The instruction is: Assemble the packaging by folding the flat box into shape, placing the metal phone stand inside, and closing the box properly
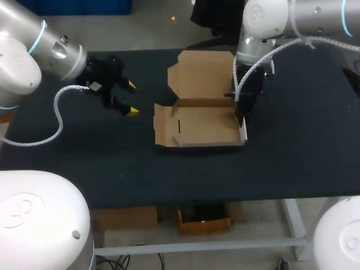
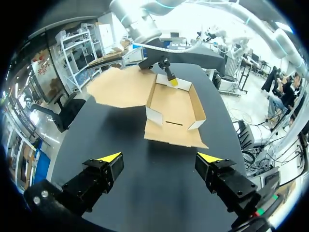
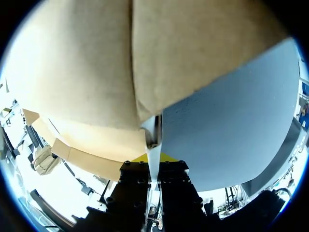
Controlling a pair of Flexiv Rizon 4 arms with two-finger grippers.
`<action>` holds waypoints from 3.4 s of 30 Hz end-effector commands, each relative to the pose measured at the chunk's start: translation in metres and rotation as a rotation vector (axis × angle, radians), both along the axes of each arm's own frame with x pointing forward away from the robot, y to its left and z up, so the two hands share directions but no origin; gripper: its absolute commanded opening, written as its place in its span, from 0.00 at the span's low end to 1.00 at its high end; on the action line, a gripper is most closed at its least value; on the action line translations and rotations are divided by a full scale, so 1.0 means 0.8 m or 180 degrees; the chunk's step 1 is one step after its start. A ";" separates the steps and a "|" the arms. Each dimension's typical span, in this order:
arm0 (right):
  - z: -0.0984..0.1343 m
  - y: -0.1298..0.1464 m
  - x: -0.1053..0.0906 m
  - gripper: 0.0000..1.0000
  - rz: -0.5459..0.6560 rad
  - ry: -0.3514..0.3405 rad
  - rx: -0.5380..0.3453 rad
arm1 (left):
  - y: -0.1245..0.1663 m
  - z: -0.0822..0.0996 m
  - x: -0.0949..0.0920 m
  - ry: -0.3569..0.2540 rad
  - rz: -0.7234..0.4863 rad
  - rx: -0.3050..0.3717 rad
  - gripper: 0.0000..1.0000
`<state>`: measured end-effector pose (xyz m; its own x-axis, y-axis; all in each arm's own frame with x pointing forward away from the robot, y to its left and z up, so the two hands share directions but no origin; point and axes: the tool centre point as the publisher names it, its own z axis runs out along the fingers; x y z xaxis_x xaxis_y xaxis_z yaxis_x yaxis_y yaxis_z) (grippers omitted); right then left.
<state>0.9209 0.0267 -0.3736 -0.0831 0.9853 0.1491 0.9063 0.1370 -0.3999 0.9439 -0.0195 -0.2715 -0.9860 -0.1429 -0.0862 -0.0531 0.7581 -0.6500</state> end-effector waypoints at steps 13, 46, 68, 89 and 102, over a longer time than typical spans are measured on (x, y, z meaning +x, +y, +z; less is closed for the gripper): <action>-0.019 0.017 -0.012 0.00 0.0080 0.0398 -0.0132 | 0.000 0.001 0.001 0.0008 -0.0003 0.0010 1.00; -0.036 0.006 -0.035 0.00 -0.0174 0.0213 -0.0232 | 0.000 0.001 0.001 0.0008 -0.0003 0.0010 1.00; -0.039 -0.002 -0.028 0.01 -0.0290 -0.0185 -0.0256 | 0.000 0.001 0.001 0.0008 -0.0003 0.0010 1.00; -0.049 -0.007 -0.024 0.08 -0.0543 -0.0949 -0.0360 | 0.000 0.001 0.001 0.0008 -0.0003 0.0010 1.00; -0.057 -0.008 -0.015 0.12 -0.0584 -0.1271 -0.0283 | 0.000 0.001 0.001 0.0008 -0.0003 0.0010 1.00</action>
